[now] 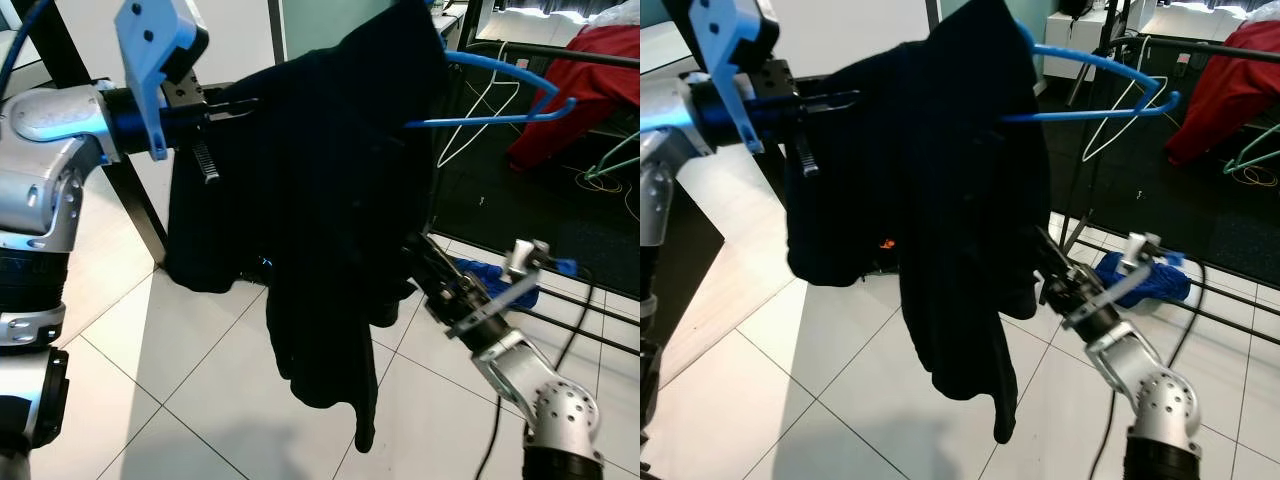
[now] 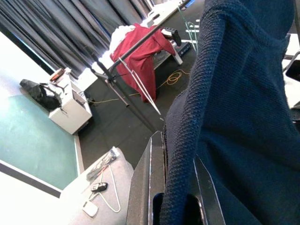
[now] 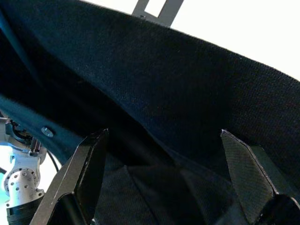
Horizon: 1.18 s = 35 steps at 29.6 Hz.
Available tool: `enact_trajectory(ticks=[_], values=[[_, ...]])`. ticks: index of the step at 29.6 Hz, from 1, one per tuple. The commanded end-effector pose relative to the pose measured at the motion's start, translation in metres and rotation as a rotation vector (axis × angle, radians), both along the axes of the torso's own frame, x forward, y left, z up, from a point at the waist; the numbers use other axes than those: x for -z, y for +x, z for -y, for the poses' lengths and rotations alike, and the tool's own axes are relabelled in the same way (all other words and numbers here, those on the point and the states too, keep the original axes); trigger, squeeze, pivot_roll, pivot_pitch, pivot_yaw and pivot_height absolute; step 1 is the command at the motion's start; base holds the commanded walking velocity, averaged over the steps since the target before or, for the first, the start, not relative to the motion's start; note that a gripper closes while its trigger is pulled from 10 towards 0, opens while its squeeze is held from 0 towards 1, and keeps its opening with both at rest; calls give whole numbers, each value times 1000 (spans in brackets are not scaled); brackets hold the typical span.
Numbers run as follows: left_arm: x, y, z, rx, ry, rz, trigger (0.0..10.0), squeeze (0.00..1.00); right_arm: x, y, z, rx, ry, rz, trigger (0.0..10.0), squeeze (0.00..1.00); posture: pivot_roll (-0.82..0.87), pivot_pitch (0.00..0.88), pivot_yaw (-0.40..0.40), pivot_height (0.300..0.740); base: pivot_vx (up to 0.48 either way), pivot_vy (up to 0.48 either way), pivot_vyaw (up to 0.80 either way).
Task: Hang hanger
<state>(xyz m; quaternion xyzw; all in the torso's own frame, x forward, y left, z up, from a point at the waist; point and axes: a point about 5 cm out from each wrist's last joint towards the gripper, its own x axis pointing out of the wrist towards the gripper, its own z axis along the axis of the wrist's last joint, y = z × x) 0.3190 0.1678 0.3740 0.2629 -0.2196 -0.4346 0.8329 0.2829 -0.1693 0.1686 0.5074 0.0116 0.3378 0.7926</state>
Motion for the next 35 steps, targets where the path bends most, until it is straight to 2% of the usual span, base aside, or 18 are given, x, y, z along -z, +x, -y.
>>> enact_trajectory(ticks=[1, 12, 14, 20, 30, 31, 33, 34, 35], values=[[-10, -4, 2, 12, -21, 46, 0, 0, 0, -2, -4, -20, -10, -14, 10000, 0, -93, 55, 57, 740, 0, 0, 0], [-11, -5, -1, 0, -26, 55, 0, 0, -1, -9, 7, -16, -20, -21, 10000, 0, -96, 49, 50, 740, 0, 0, 0], [-12, -3, -3, -15, -31, 60, 0, 0, -4, -17, 17, 12, -28, -23, 10000, 0, -103, 47, 50, 740, 0, 0, 0], [-13, -2, -4, -29, -41, 69, 0, 0, 1, -31, 27, 46, -39, -72, 10000, 0, -109, 50, 51, 740, 0, 0, 0], [-13, -1, -4, -31, -43, 69, 0, 0, 5, -36, 28, 52, -33, -97, 10000, 0, -112, 55, 55, 740, 0, 0, 0], [-14, -3, 0, -6, -49, 69, 0, 0, 7, -34, 21, 46, -28, -111, 10000, 0, -110, 57, 55, 740, 0, 0, 0], [-14, -3, 0, -6, -49, 69, 0, 0, 7, -34, 21, 46, -28, -111, 10000, 0, -110, 57, 55, 740, 0, 0, 0], [-13, -5, 2, 8, -50, 69, 3255, 0, 7, -32, 17, 43, -25, -118, 10000, 0, -109, 57, 57, 740, 0, 0, 0], [-13, -5, 2, 8, -50, 69, 3255, 0, 7, -32, 17, 43, -25, -118, 10000, 0, -109, 57, 57, 740, 0, 0, 0]])
